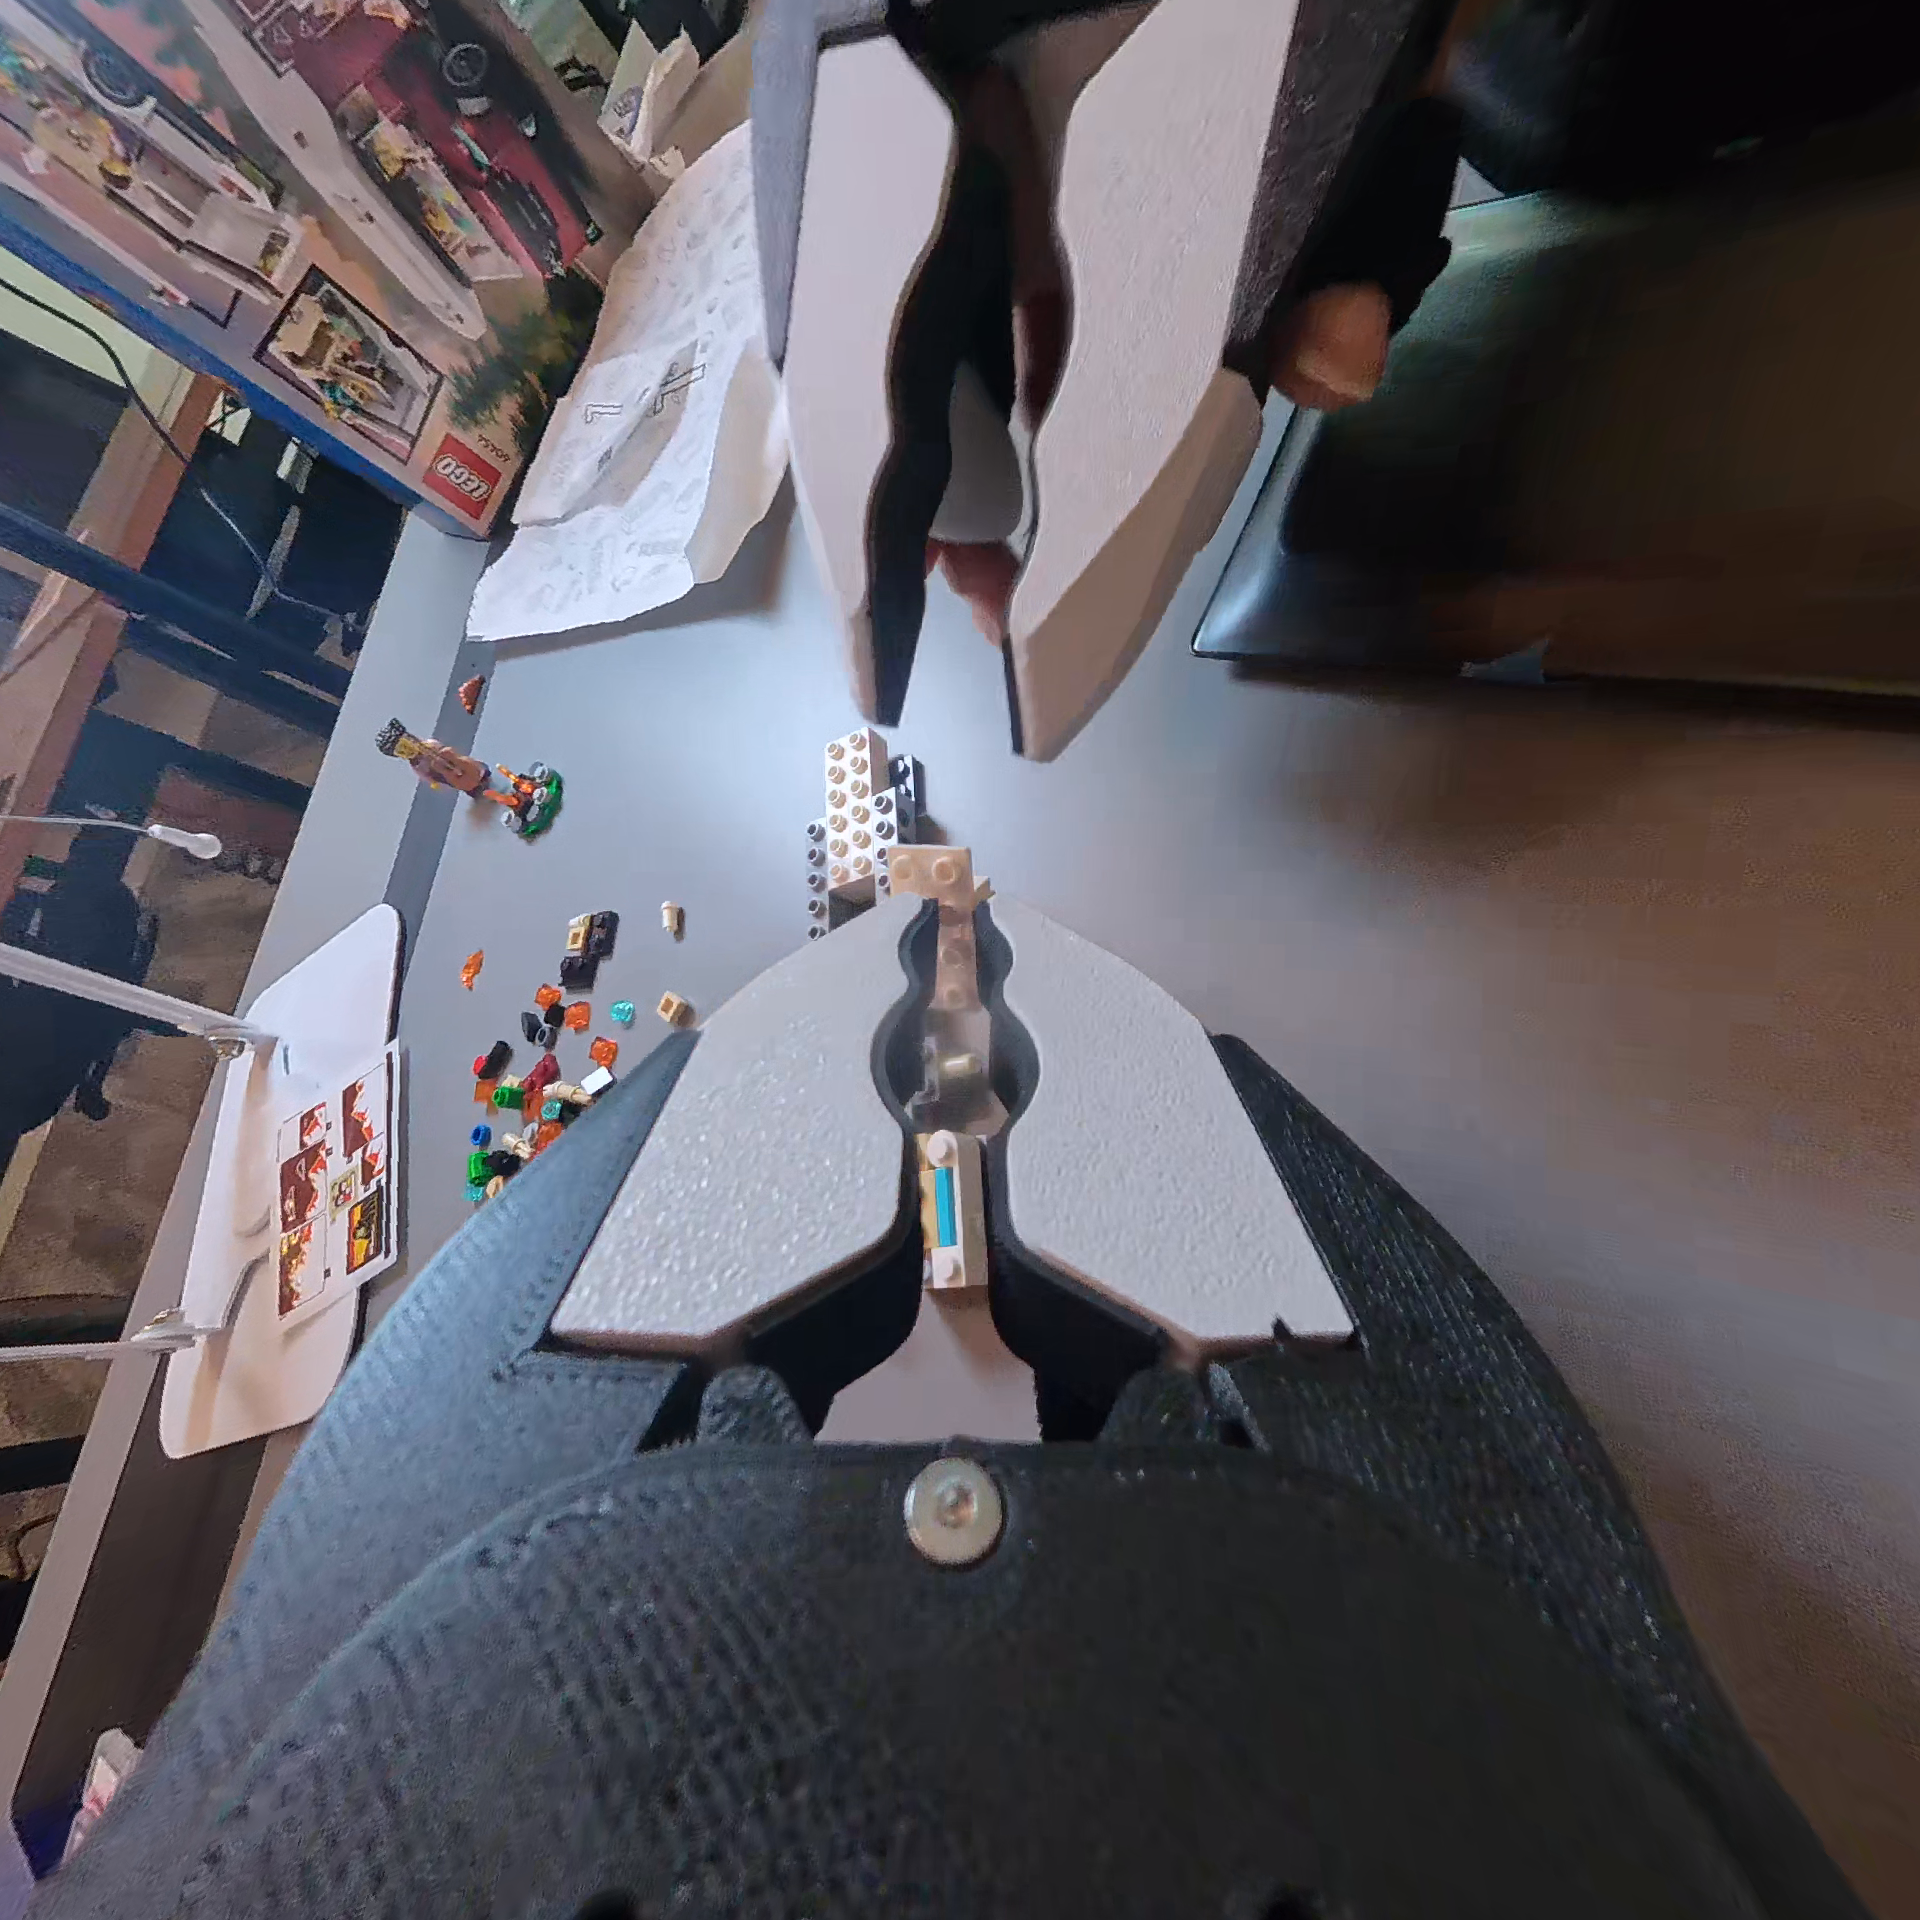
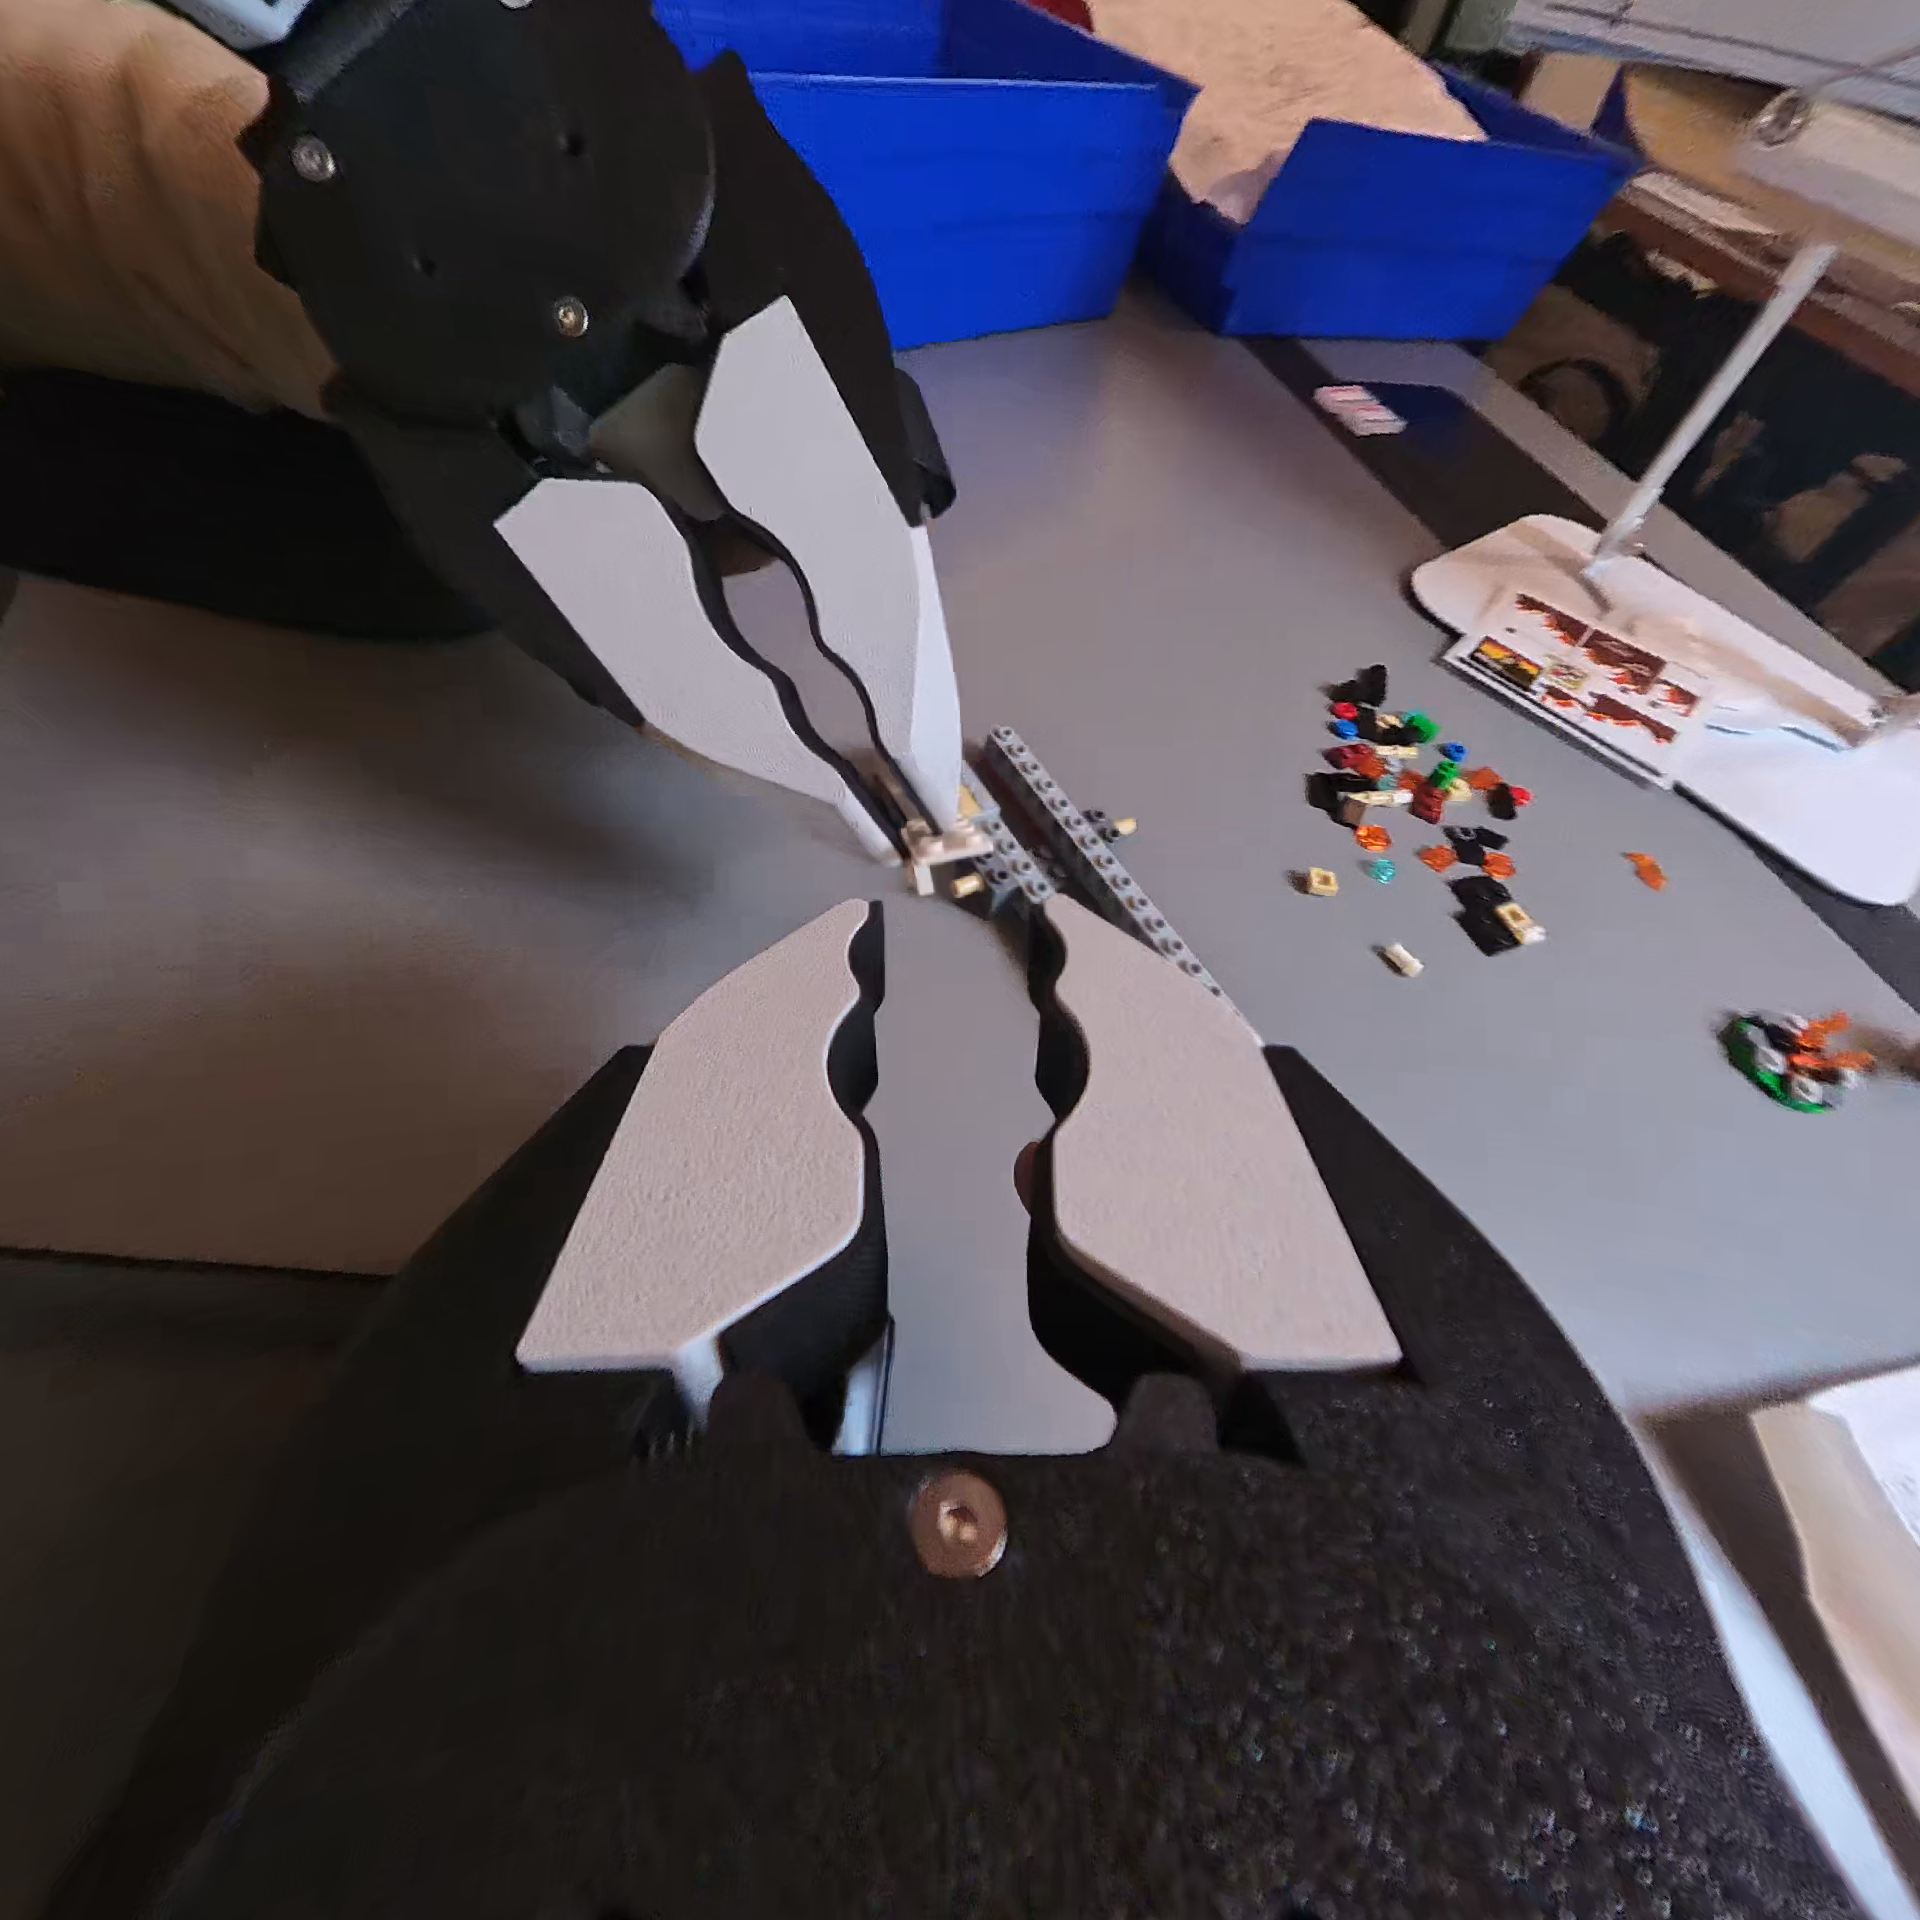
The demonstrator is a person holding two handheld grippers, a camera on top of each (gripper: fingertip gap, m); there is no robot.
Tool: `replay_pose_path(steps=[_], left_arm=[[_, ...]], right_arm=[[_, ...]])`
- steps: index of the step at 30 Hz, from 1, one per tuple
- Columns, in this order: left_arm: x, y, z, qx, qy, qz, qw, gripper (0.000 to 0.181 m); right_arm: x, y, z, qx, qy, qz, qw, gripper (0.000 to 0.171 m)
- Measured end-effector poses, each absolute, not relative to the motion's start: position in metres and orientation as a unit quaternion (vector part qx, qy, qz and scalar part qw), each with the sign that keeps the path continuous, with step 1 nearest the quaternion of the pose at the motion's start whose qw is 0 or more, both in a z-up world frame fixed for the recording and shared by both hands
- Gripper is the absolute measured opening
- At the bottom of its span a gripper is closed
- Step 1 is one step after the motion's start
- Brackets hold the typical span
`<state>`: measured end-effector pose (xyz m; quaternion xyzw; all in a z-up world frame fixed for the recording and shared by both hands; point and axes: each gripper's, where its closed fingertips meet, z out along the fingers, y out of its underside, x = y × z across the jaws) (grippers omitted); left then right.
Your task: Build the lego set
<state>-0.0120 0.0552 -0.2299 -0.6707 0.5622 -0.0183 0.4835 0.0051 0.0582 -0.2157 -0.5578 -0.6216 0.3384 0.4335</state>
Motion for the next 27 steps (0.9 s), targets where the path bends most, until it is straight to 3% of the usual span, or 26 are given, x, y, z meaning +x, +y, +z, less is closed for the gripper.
replay_pose_path(steps=[7, 11, 16, 24, 27], left_arm=[[-0.011, 0.046, -0.227, -0.665, 0.553, -0.033, 0.501, 0.007], [-0.011, 0.044, -0.227, -0.666, 0.544, -0.053, 0.508, 0.007], [-0.008, 0.038, -0.226, -0.673, 0.524, -0.121, 0.508, 0.007], [-0.005, 0.028, -0.218, -0.693, 0.449, -0.317, 0.467, 0.031], [-0.003, 0.025, -0.221, -0.689, 0.456, -0.328, 0.459, 0.03]], right_arm=[[-0.015, 0.047, -0.234, -0.547, -0.657, 0.384, 0.349, 0.019], [-0.015, 0.041, -0.235, -0.534, -0.656, 0.392, 0.361, 0.005], [-0.013, 0.035, -0.234, -0.516, -0.661, 0.395, 0.374, 0.004], [-0.004, 0.024, -0.222, -0.489, -0.655, 0.446, 0.365, 0.005], [-0.003, 0.021, -0.217, -0.482, -0.65, 0.465, 0.36, 0.005]])
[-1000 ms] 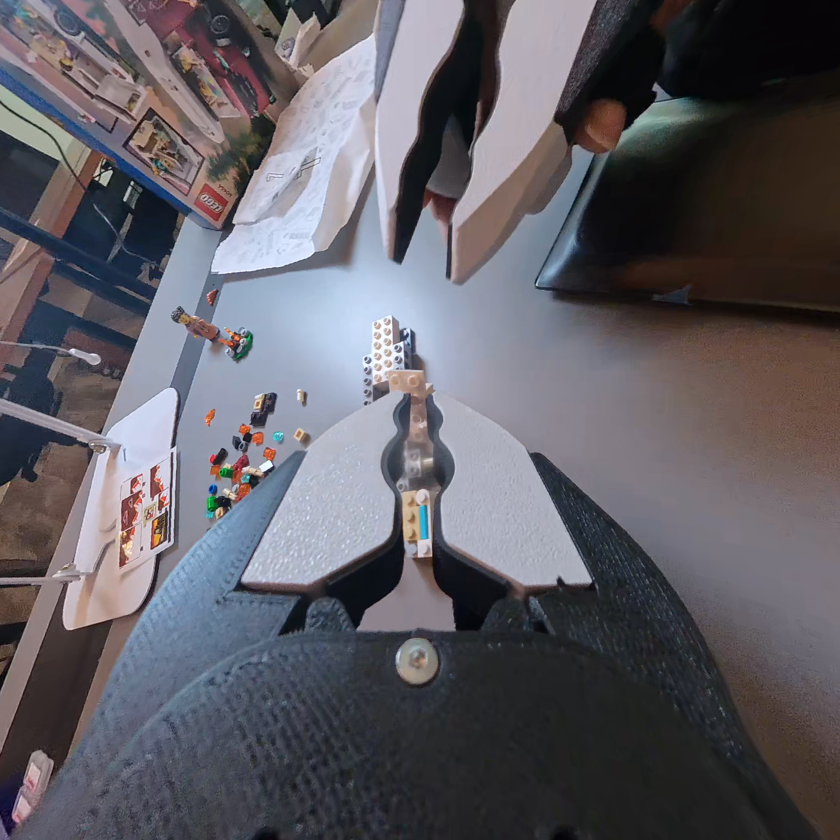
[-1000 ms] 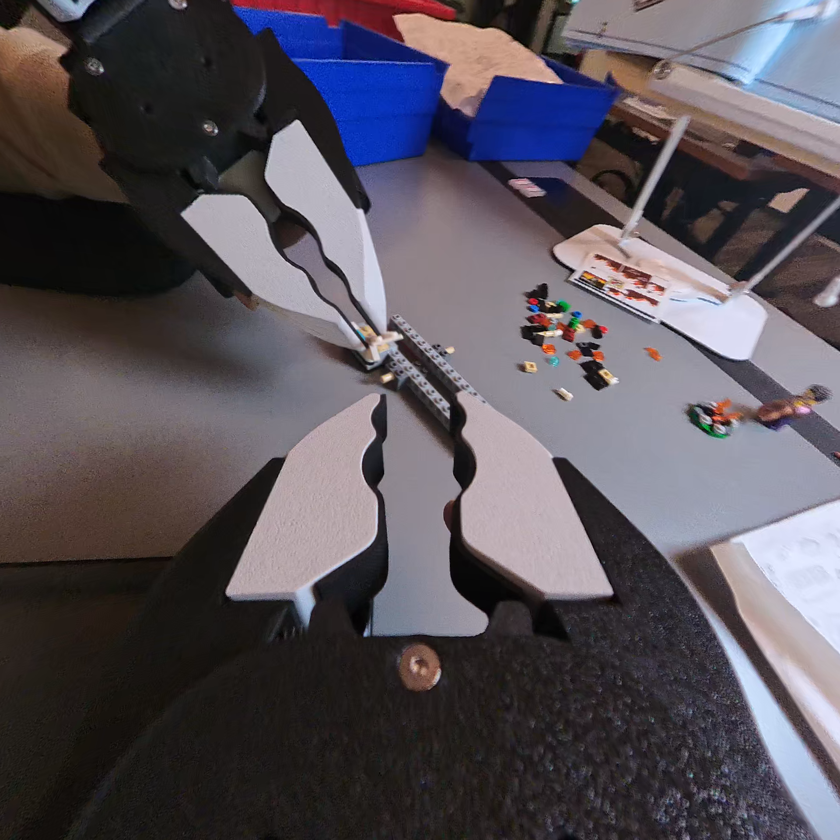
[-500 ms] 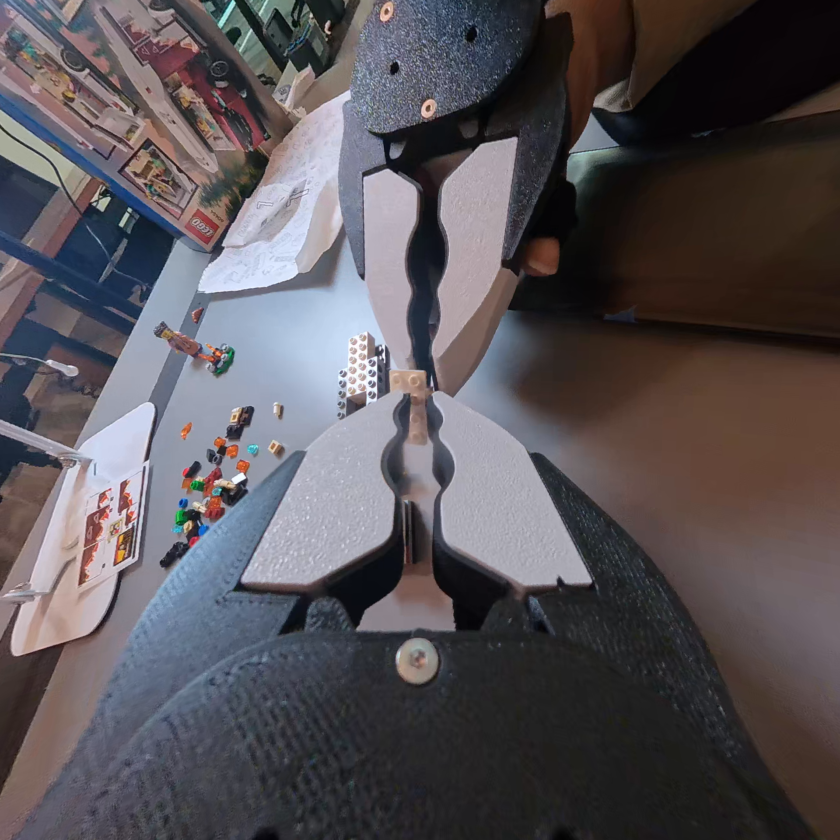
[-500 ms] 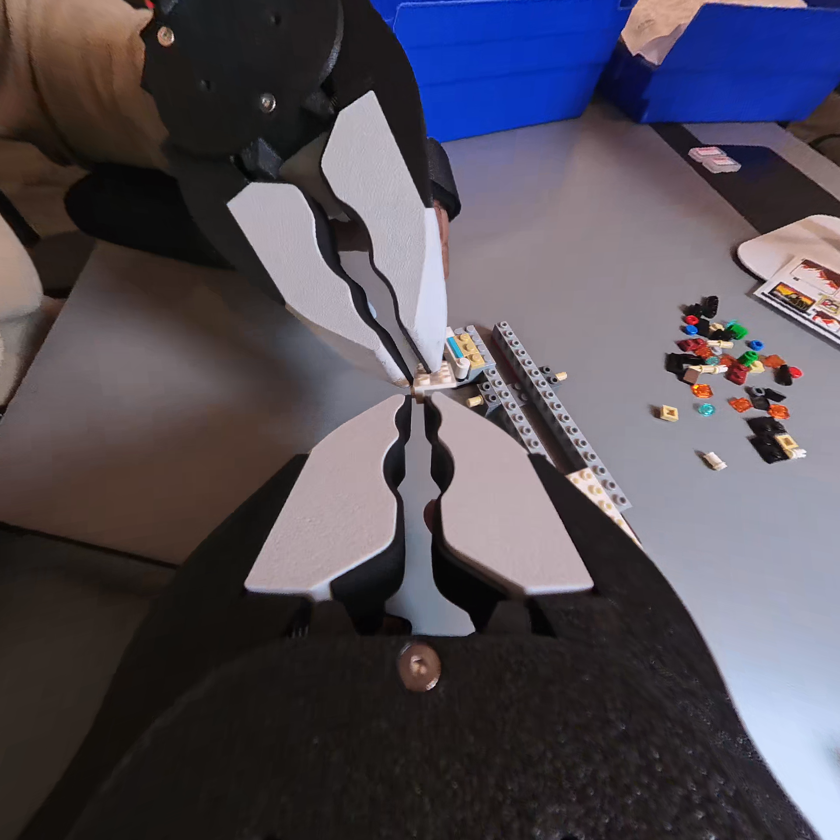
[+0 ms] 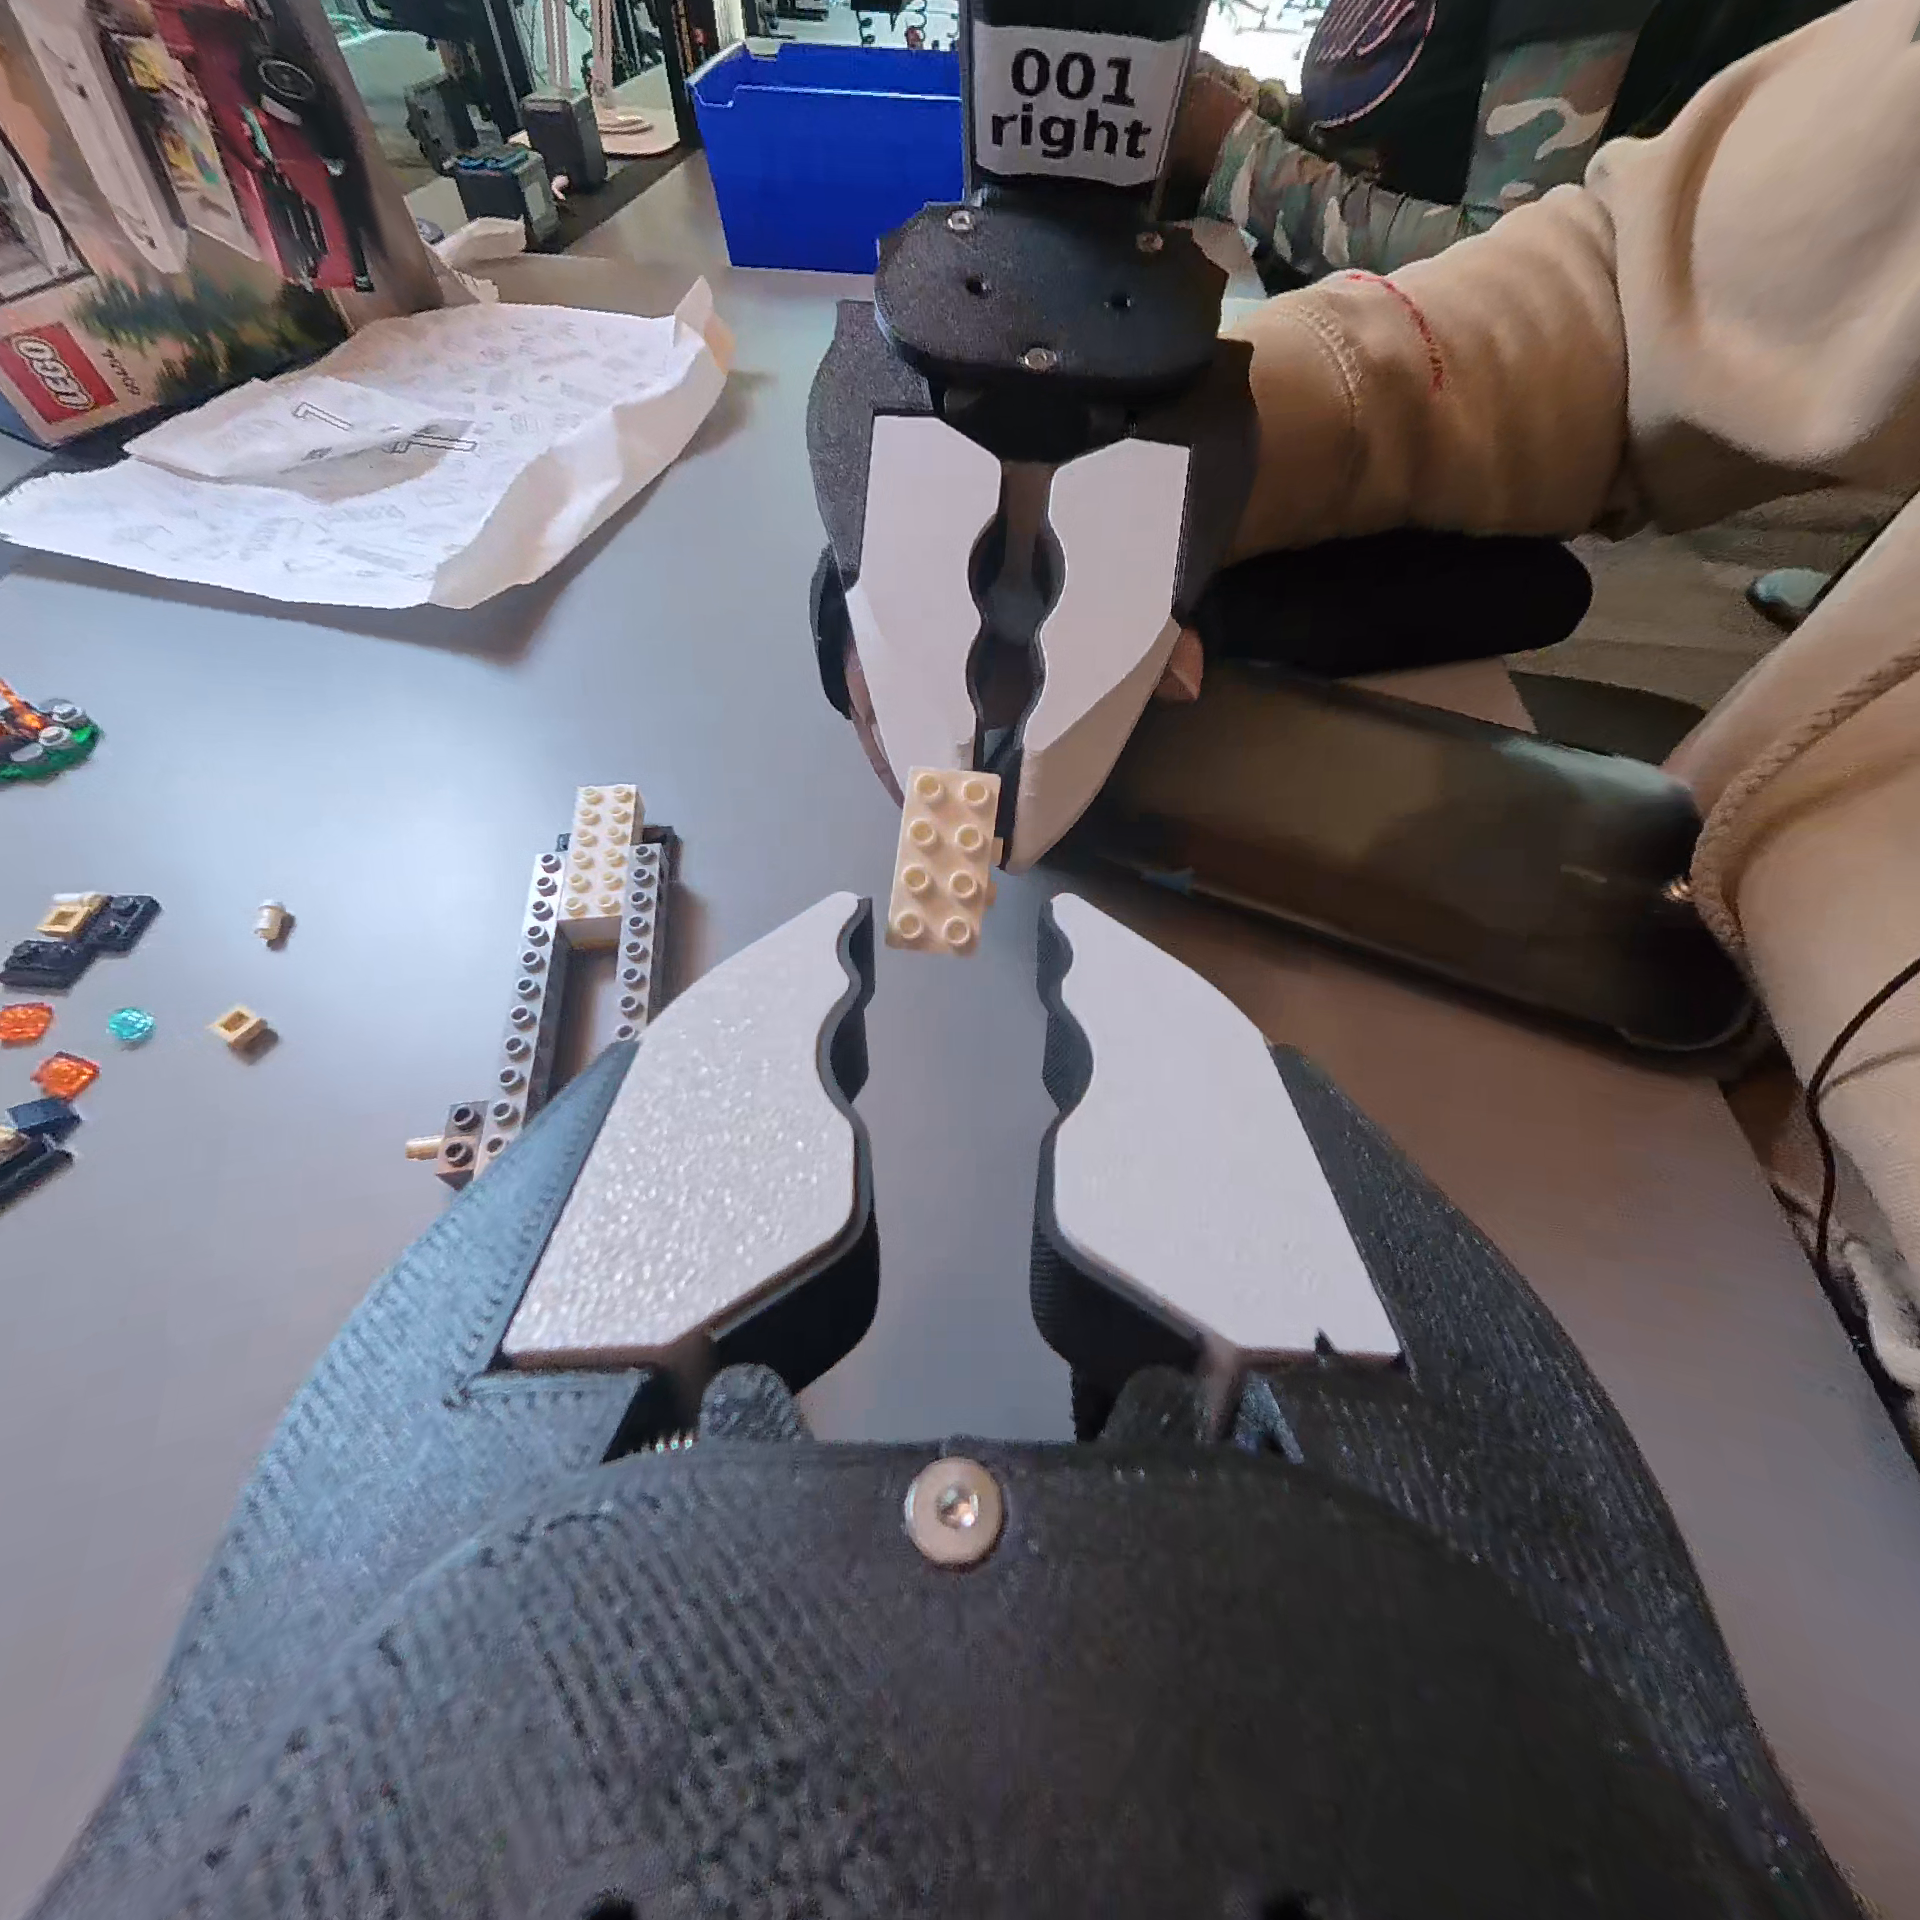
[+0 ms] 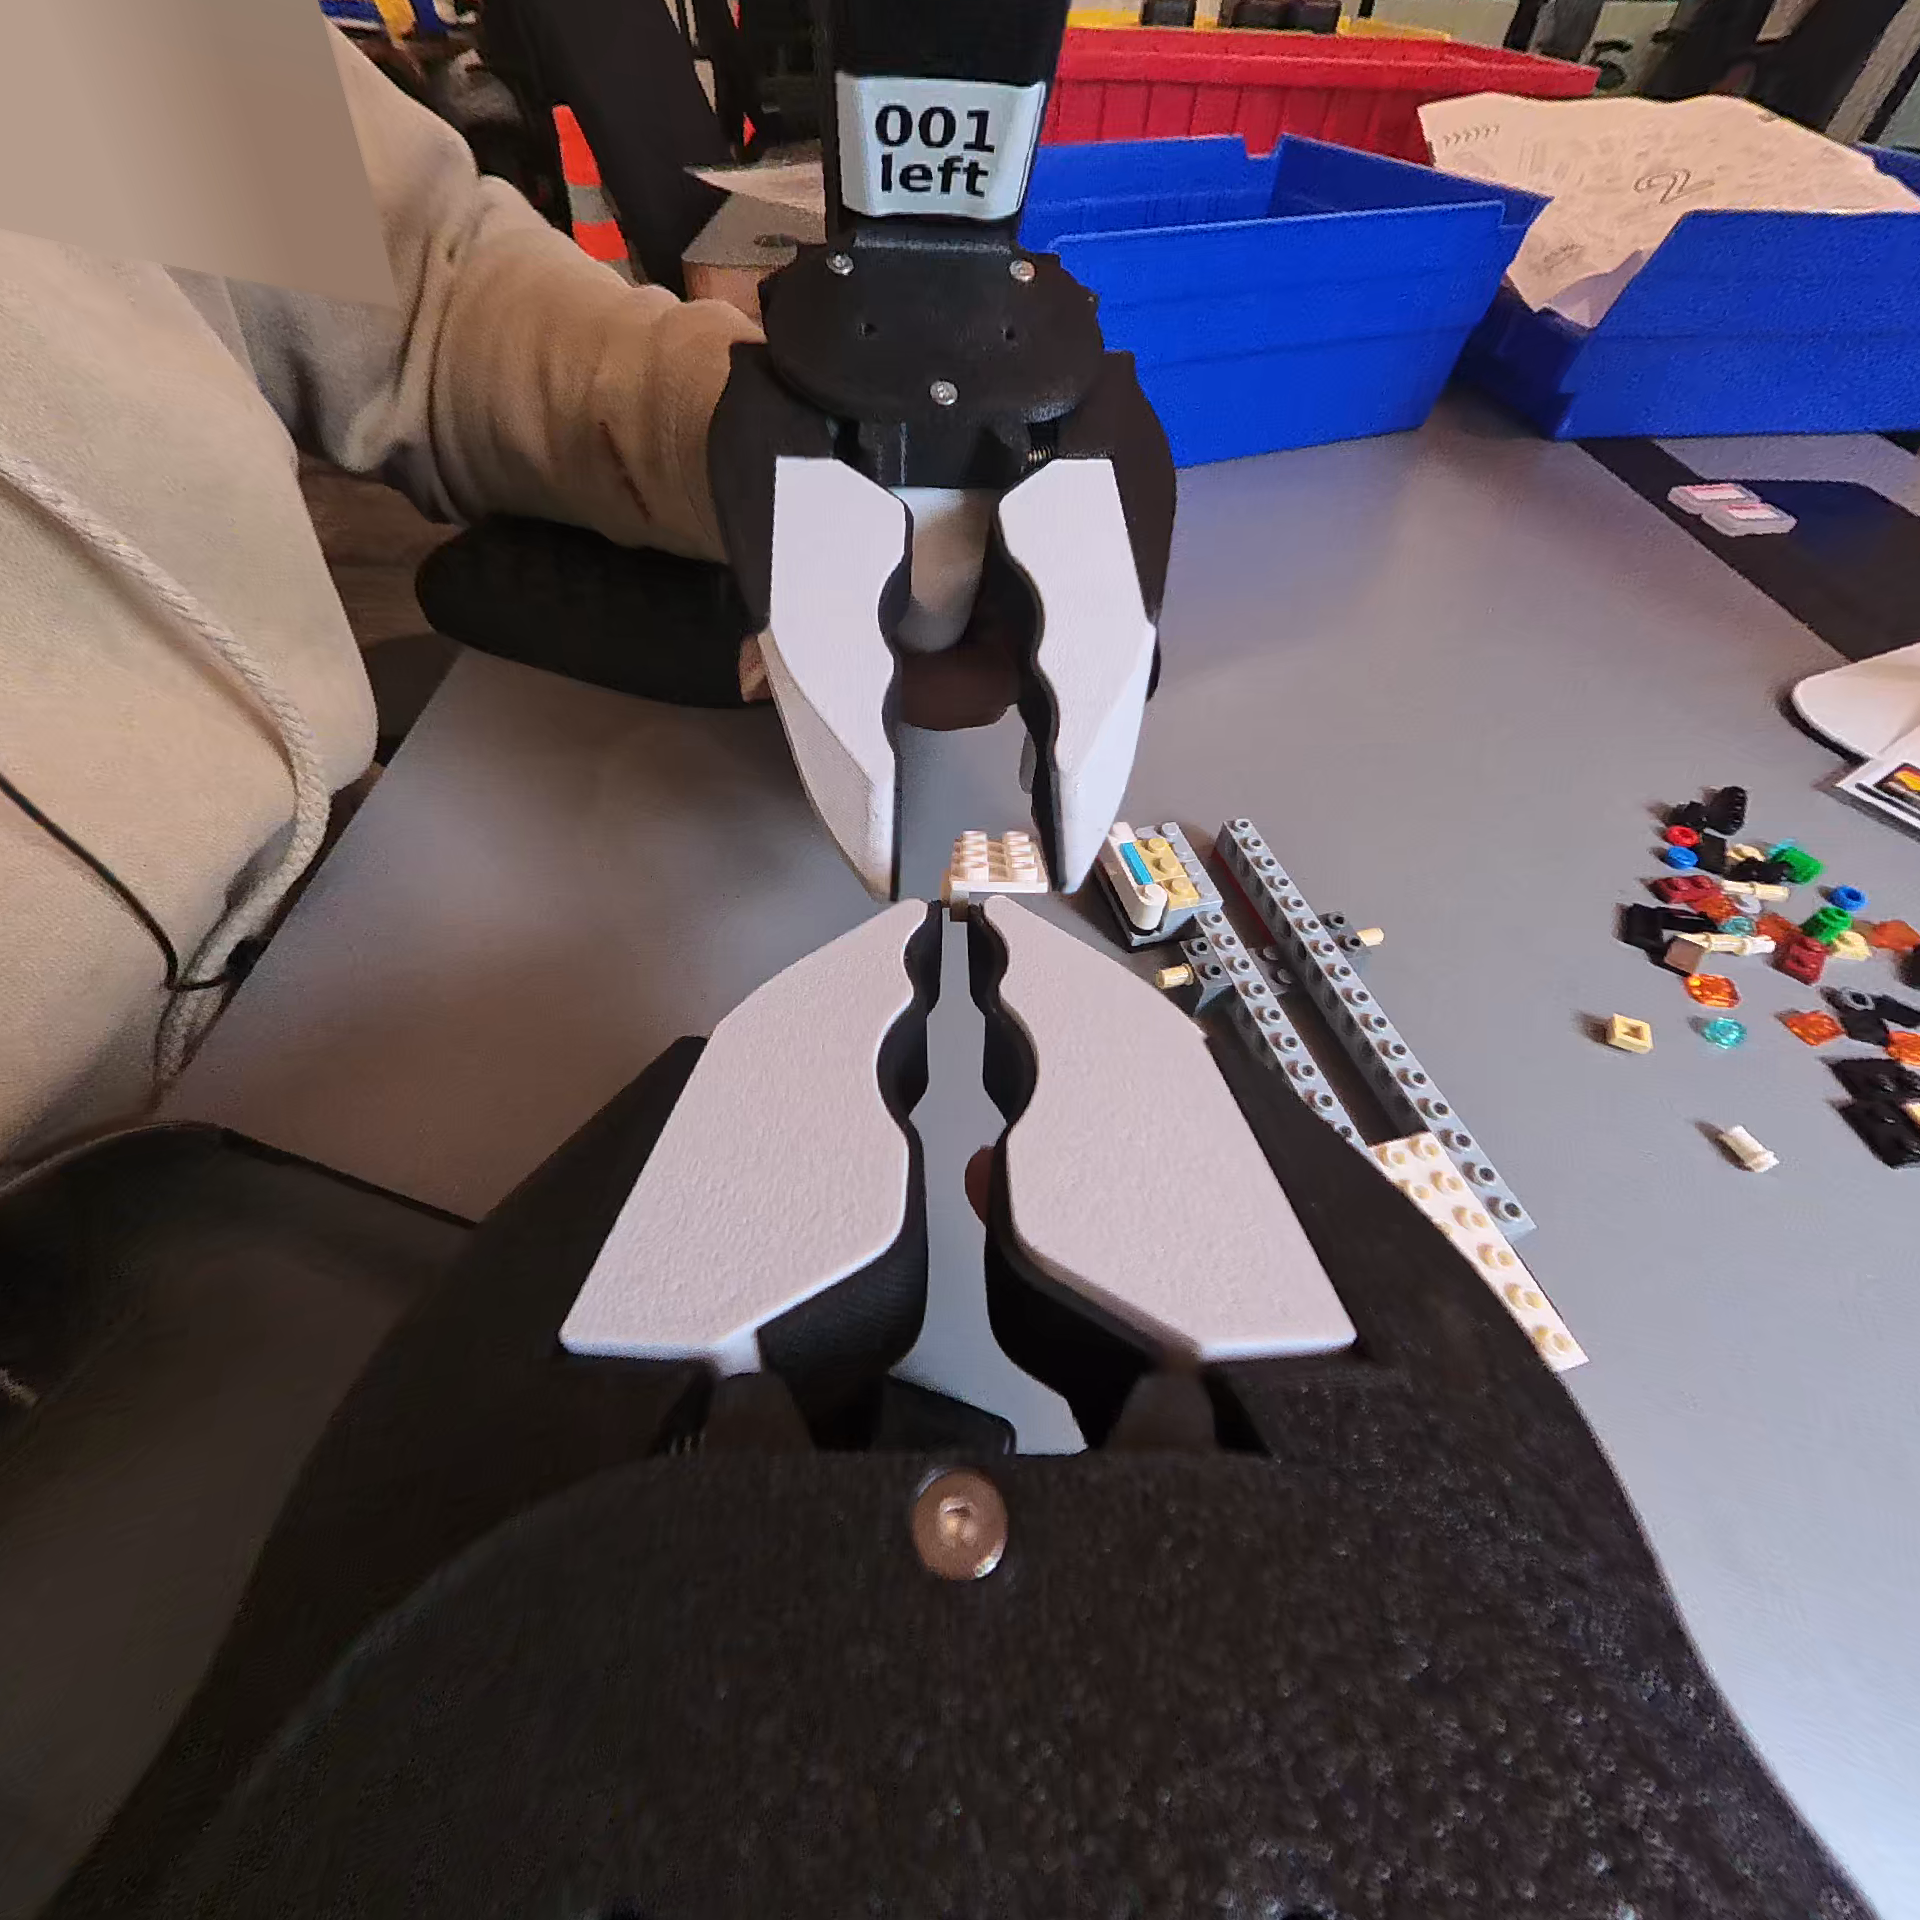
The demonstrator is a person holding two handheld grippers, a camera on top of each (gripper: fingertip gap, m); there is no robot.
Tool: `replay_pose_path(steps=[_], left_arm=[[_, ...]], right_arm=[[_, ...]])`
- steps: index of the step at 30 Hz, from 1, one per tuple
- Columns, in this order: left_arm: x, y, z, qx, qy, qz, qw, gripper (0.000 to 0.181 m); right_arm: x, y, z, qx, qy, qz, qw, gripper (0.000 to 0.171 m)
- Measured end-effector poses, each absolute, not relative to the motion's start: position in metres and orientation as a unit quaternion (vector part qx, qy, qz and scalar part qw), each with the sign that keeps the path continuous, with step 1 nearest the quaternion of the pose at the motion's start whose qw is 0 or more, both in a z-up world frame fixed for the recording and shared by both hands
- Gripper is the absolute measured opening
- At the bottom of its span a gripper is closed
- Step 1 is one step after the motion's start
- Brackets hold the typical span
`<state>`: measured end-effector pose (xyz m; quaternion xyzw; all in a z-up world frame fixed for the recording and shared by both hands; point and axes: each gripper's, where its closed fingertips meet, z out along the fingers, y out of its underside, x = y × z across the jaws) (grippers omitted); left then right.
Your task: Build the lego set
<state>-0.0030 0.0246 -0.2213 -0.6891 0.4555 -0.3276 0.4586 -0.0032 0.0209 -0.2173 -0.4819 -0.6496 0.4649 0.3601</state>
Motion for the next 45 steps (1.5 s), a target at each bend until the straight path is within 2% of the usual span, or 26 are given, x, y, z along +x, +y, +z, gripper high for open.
replay_pose_path(steps=[5, 19, 27, 38, 39, 45], left_arm=[[-0.002, 0.025, -0.225, -0.682, 0.479, -0.289, 0.472, 0.017], [-0.016, 0.042, -0.236, -0.723, 0.449, -0.248, 0.463, 0.017], [-0.014, 0.039, -0.255, -0.733, 0.48, -0.205, 0.436, 0.017], [-0.008, 0.032, -0.253, -0.716, 0.498, -0.22, 0.437, 0.017], [-0.009, 0.031, -0.254, -0.716, 0.501, -0.221, 0.433, 0.017], [-0.011, 0.031, -0.256, -0.717, 0.505, -0.216, 0.429, 0.017]], right_arm=[[-0.001, 0.018, -0.214, -0.477, -0.647, 0.479, 0.353, 0.005], [-0.002, 0.045, -0.22, -0.524, -0.624, 0.434, 0.384, 0.005], [-0.008, 0.042, -0.234, -0.527, -0.65, 0.387, 0.386, 0.022], [-0.007, 0.035, -0.238, -0.513, -0.673, 0.381, 0.374, 0.014], [-0.005, 0.037, -0.238, -0.512, -0.674, 0.375, 0.379, 0.0], [-0.002, 0.043, -0.24, -0.514, -0.677, 0.36, 0.384, 0.001]])
